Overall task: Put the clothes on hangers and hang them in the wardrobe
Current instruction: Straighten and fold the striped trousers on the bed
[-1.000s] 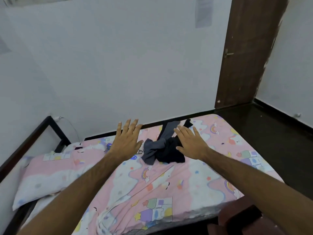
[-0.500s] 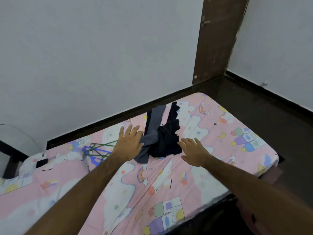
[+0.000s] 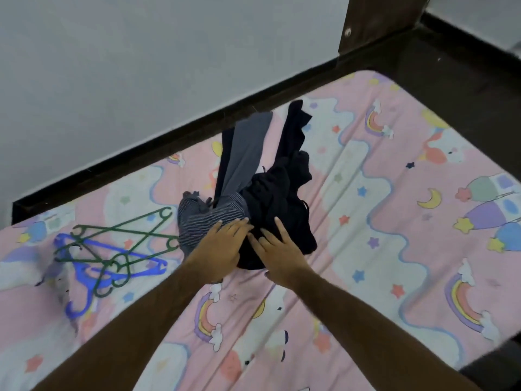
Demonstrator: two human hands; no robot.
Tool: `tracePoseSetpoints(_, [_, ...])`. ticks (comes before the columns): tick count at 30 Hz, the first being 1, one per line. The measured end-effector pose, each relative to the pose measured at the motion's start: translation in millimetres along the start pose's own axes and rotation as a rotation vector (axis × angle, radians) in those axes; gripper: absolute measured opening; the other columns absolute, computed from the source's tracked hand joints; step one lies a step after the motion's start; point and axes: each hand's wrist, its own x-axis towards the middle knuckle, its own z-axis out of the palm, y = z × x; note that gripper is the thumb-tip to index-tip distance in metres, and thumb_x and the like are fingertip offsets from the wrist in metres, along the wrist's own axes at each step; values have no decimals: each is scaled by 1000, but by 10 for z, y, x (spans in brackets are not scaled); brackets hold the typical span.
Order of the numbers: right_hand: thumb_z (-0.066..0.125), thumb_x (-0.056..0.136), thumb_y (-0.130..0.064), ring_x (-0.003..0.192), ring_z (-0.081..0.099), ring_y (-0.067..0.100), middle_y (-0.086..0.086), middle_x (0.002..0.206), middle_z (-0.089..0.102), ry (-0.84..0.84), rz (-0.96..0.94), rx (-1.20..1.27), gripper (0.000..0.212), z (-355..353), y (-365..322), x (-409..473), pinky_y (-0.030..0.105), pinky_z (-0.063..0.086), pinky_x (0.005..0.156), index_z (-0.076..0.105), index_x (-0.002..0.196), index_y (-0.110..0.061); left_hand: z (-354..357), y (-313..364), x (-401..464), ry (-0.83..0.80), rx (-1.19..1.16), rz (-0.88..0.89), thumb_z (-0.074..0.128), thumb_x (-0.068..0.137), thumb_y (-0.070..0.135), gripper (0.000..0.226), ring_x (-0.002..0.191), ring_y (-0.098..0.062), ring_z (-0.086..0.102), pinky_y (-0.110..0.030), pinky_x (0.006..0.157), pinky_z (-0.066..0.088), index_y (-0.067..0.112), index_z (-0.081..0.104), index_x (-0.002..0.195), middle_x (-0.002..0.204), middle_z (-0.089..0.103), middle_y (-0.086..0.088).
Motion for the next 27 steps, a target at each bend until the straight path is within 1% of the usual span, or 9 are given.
tracePoseSetpoints(3, [66,92,-34,109,59,24,1,107,70,-86,-23,66,33,126,208,126,47,29,115,61,120,-17,251,-84,418,-122,-46,10,50,88,9,74,153,-23,16,-46,124,14,15,23,156,165,20,-6])
tracePoseSetpoints(6, [75,90,-38,88,65,17,0,87,69,-212,32,909,28,-46,772,-60,32,43,79,65,91,-12,408,-223,647,-211,22,-72,42,97,28,62,151,-35,19,-53,121,19,19,23,156,163,23,-12])
tracePoseSetpoints(8, [78,89,-27,83,70,11,0,86,74,-189,204,1493,22,-230,1187,-381,22,50,75,73,96,-7,434,-316,755,-187,37,-129,40,98,31,61,146,-39,27,-55,118,25,21,24,155,161,29,-11])
tracePoseSetpoints(11, [64,89,-27,82,72,12,4,91,76,74,417,2098,27,-374,1603,-909,19,54,68,77,104,-8,350,-383,923,-253,-2,-169,48,94,24,56,131,-35,47,-57,107,33,22,33,148,148,44,-8])
tracePoseSetpoints(13, [54,97,-29,98,73,18,11,109,75,317,579,2305,34,-277,1753,-1132,27,57,82,75,113,-7,280,-397,1024,-271,26,-165,45,92,26,40,116,-32,58,-53,99,42,19,46,131,129,55,-8])
tracePoseSetpoints(16, [63,99,-22,105,72,22,11,115,74,536,1010,1791,16,137,1781,-1283,35,54,93,72,112,-18,233,-249,1231,58,-50,-48,33,92,37,42,109,-31,60,-49,90,48,15,52,123,121,58,-7])
tracePoseSetpoints(18, [62,88,-4,106,66,22,2,111,71,571,1088,1239,32,371,1677,-1298,35,50,93,66,112,-24,215,47,1423,230,-205,156,43,97,36,46,127,-24,50,-42,104,43,17,47,138,140,51,-4])
tracePoseSetpoints(21, [56,71,-1,104,62,32,7,110,67,488,916,845,53,584,1389,-1158,46,50,94,61,121,-17,411,429,1711,24,-210,407,61,91,27,69,144,-20,32,-33,118,28,20,32,153,160,28,-5])
tracePoseSetpoints(27, [40,79,-34,123,59,34,7,118,67,279,799,474,49,1179,1048,-1033,61,30,116,65,119,-21,1141,475,2149,-102,-273,243,64,71,-1,97,137,-35,41,-47,112,38,15,19,156,156,24,-10])
